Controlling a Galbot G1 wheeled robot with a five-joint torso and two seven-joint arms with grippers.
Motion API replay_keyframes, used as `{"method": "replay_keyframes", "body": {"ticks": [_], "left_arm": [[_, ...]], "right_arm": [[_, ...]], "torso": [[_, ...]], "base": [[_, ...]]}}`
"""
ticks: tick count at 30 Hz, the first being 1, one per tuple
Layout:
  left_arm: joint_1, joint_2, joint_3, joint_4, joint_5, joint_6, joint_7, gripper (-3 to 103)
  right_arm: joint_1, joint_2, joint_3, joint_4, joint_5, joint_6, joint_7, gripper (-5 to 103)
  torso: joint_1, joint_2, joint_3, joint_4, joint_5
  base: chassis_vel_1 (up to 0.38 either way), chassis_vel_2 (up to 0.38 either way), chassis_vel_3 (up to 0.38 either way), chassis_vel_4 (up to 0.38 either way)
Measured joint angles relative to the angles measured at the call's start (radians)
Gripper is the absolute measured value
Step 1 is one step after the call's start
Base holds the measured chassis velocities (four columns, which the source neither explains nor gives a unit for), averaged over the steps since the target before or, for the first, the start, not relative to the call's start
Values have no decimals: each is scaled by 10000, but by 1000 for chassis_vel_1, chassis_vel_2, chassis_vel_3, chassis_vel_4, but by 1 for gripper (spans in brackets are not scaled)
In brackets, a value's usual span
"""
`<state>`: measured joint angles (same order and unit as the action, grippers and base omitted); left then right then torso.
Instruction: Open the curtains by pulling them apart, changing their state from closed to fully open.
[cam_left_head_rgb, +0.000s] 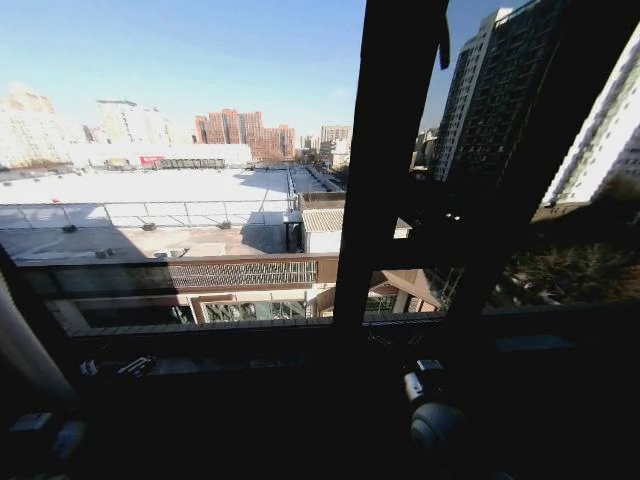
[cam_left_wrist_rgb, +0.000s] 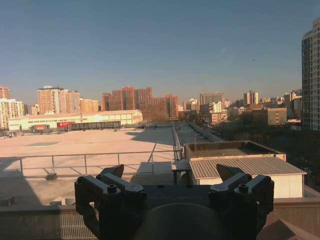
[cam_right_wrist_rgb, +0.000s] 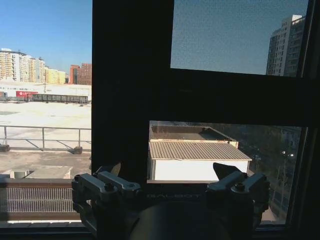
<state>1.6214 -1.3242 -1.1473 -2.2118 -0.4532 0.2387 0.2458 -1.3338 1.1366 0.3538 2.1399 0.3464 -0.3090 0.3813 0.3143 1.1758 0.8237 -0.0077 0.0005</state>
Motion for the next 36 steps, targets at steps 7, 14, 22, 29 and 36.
{"method": "replay_keyframes", "body": {"ticks": [7, 14, 22, 29, 36], "left_arm": [[-44, -117, 66, -62, 107, -7, 30, 100], [-111, -186, 131, -64, 224, -8, 35, 100], [-145, -250, 165, -84, 353, -8, 66, 100], [-134, -465, 198, -155, 514, -15, 79, 100], [-101, -476, 162, -250, 542, -35, 80, 100]], "right_arm": [[-6, -76, 32, 63, 24, 2, 20, 100], [23, -113, 106, -5, 137, 5, 24, 100], [114, -196, 147, -165, 241, 11, 16, 100], [170, -288, 193, -327, 286, 22, -20, 100], [127, -302, 278, -340, 287, 37, -21, 100]], "torso": [[-1, 0, 0, 2, -2], [-3, 2, -2, -1, -2], [-6, 2, -2, -1, -1], [-3, 1, -1, 1, -3], [-3, 1, -1, -2, 4]], "base": [[-324, -380, 322, 374], [-277, -448, 260, 448], [-254, -446, 243, 444], [-249, -436, 250, 456], [-133, -416, 145, 425]]}}
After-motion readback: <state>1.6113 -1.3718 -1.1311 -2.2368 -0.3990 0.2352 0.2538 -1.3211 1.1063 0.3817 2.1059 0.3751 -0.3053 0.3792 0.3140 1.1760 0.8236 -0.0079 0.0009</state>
